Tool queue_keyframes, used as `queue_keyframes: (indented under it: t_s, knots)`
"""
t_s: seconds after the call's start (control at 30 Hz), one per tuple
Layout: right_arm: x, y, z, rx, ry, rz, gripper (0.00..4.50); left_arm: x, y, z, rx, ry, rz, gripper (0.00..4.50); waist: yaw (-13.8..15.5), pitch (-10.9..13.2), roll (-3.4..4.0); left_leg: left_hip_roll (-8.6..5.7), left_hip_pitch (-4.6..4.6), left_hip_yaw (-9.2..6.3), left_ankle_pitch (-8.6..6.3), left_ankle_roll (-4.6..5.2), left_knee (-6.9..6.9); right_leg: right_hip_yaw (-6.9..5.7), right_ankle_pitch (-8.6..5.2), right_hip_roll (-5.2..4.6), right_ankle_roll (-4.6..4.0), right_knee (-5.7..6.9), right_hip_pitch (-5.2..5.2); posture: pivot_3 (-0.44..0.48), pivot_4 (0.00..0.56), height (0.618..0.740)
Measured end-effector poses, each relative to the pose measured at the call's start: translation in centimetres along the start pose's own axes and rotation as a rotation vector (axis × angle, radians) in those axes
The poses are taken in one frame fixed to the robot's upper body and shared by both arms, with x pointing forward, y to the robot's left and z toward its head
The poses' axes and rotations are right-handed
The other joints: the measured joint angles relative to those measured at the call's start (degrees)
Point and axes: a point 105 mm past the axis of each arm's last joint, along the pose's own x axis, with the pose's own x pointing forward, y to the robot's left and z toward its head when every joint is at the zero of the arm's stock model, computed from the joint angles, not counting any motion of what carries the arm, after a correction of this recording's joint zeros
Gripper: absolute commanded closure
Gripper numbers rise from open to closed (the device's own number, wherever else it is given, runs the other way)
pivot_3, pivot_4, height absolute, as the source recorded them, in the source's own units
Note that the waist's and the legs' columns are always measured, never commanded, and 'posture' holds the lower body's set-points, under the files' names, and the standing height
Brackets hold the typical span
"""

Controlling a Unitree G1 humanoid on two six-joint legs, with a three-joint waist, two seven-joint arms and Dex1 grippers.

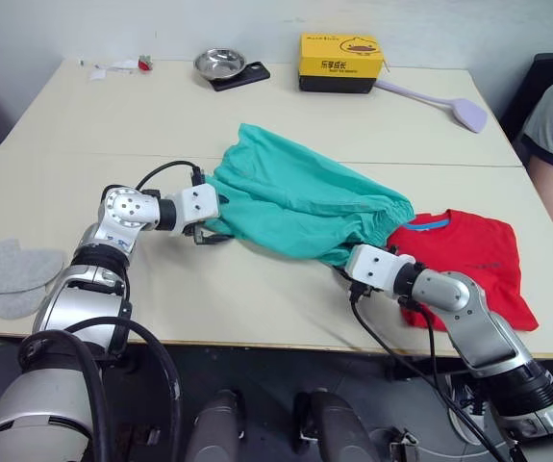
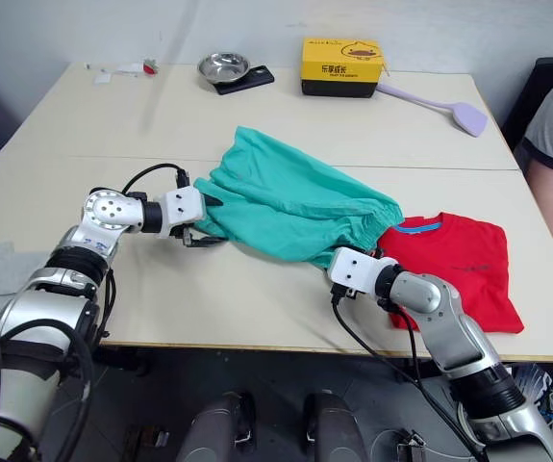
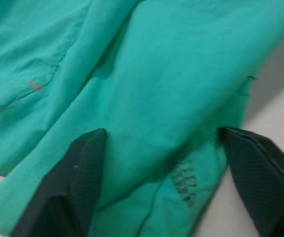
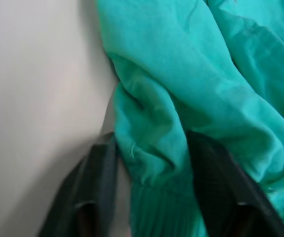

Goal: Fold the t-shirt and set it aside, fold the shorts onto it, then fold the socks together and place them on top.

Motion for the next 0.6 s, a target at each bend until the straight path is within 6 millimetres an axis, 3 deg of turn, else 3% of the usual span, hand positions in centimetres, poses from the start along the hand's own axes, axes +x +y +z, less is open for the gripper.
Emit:
queue_keyframes:
  t_s: [0.1, 0.23, 0.3, 0.43, 0.6]
  knots:
    - [0.1, -0.1, 0.3, -0.001, -0.01, 0.01, 4.48, 0.0, -0.3, -0.4, -0.033, 0.023, -0.028, 2.55, -0.15, -0.13, -0.03, 0.02, 0.14, 0.08, -0.04, -0.05, -0.06, 0.07, -0.07, 0.0, -0.05, 0.1, 0.02, 0.0, 0.15, 0.74]
    - [0.1, 0.4, 0.9, 0.014, -0.053, 0.066, 4.5, -1.2, -1.4, -1.3, -0.118, 0.003, -0.114, 3.97, -1.18, -0.21, -0.07, 0.09, 0.17, 0.15, -0.09, -0.16, -0.06, 0.16, -0.11, 0.08, -0.08, 0.13, 0.0, 0.0, 0.15, 0.74]
    - [-0.2, 1.0, 1.2, 0.022, -0.089, 0.12, 4.5, -2.0, -2.1, -1.6, -0.136, -0.02, -0.159, 4.46, -1.64, -0.21, -0.06, 0.14, 0.21, 0.18, -0.15, -0.24, -0.08, 0.23, -0.14, 0.14, -0.11, 0.13, -0.02, 0.0, 0.15, 0.74]
    - [-1.9, 2.2, 0.6, 0.039, -0.112, 0.21, 4.5, -4.8, -4.7, -2.4, -0.166, -0.083, -0.239, 4.46, -2.2, -0.22, -0.05, 0.36, 0.23, 0.22, -0.28, -0.44, -0.09, 0.37, -0.22, 0.33, -0.2, 0.13, -0.06, 0.0, 0.15, 0.74]
    - [-4.2, 3.8, -0.1, 0.049, -0.125, 0.292, 4.5, -8.1, -10.4, -1.9, -0.233, -0.123, -0.311, 4.46, -2.89, -0.24, -0.03, 0.46, 0.36, 0.19, -0.34, -0.47, -0.12, 0.55, -0.28, 0.4, -0.25, 0.15, 0.0, 0.0, 0.15, 0.74]
